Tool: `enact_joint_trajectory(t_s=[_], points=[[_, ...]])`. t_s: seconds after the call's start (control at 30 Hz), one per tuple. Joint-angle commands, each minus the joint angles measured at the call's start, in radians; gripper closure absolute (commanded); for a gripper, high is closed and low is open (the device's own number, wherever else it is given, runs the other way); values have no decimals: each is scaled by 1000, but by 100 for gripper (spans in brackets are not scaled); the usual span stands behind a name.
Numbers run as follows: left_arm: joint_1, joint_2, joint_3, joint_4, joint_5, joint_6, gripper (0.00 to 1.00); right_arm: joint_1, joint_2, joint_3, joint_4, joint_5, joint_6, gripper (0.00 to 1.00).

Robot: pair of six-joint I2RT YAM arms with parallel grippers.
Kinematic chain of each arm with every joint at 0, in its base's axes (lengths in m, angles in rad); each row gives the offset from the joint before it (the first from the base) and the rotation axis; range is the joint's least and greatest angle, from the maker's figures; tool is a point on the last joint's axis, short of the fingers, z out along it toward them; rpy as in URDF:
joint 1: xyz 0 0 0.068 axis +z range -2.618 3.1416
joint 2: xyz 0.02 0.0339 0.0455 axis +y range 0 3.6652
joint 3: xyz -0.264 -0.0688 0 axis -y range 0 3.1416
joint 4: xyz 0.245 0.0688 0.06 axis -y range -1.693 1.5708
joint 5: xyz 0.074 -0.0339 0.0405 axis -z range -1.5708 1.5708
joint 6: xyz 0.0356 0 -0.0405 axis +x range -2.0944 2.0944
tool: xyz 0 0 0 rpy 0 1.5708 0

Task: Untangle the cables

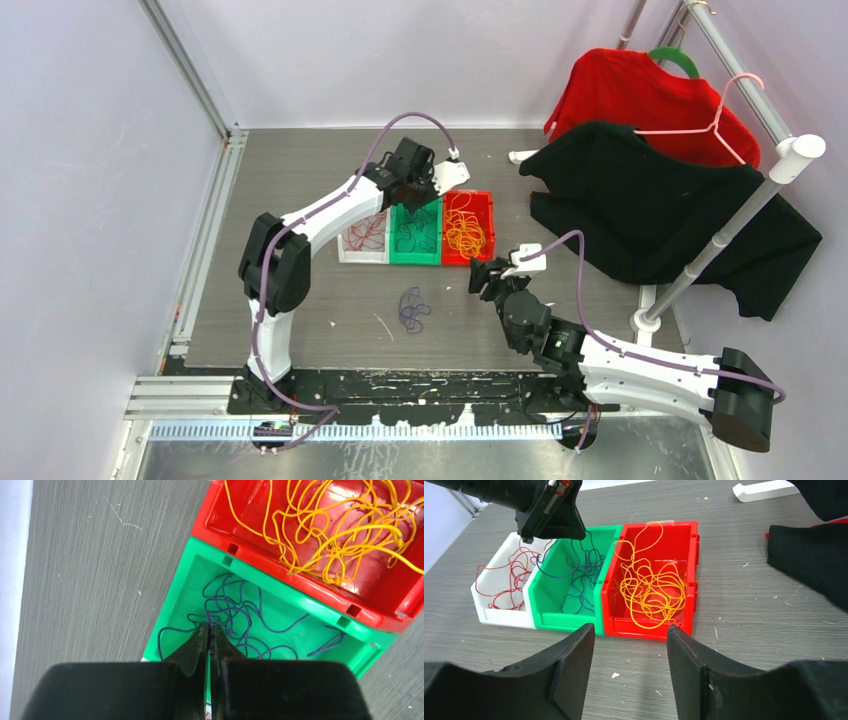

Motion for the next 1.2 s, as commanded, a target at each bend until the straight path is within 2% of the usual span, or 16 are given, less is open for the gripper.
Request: enact_joint_trajectory(t_s=[0.0,0.2,0.43,0.57,0.67,0.73,0.83,1.0,1.1,1.17], points=[[-2,18,10,112,21,-52,100,-11,1,17,12,13,8,40],[-3,33,-34,160,-13,-55,100,-17,5,24,3,-6,10,40],[4,22,29,28,53,-79,98,-24,14,54,-34,-54,15,38],[3,33,106,-95,52,-86,74,-25,6,72,-68,-81,13,35],[7,21,179,-188,88,-110,58,-26,-6,86,-97,-105,-3,32],[8,2,220,-244,124,-116,41,-28,-7,95,-110,-131,-12,30],[10,-39,256,-293,159,-129,26,-33,18,125,-148,-190,-22,25],[35,-97,312,-388,211,-138,19,-33,106,188,-179,-320,-41,17],[87,-131,363,-451,253,-176,14,-34,196,221,-168,-438,-56,14],[129,-168,370,-473,291,-223,5,-33,268,246,-153,-511,-60,12]])
